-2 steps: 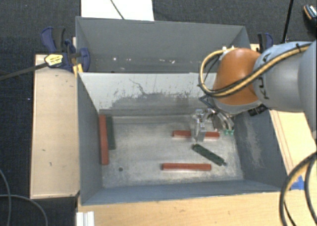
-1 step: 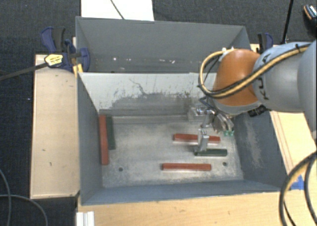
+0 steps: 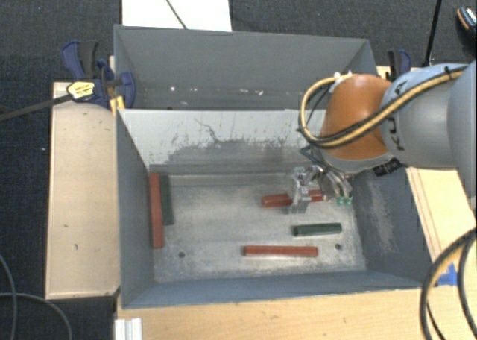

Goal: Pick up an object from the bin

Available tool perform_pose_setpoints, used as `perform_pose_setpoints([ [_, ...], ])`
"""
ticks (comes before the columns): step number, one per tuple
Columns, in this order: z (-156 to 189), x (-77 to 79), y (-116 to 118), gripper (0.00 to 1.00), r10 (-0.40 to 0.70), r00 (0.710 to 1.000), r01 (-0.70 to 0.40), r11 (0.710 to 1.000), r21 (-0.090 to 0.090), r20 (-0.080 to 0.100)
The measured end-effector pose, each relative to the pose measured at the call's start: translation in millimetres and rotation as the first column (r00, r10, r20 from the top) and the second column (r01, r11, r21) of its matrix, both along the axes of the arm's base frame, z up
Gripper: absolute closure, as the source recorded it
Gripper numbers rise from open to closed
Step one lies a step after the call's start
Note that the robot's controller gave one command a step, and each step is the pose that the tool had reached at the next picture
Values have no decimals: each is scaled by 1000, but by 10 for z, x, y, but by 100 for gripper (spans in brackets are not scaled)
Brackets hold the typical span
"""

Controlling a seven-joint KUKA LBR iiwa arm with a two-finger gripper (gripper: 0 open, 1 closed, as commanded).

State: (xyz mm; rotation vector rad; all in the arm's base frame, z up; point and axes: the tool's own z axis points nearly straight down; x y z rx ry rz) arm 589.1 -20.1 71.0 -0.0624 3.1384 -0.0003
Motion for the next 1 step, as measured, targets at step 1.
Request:
perform_pose_setpoints([
  [1,1895,-195,187,100,8,1000,-8,1000,0,9],
])
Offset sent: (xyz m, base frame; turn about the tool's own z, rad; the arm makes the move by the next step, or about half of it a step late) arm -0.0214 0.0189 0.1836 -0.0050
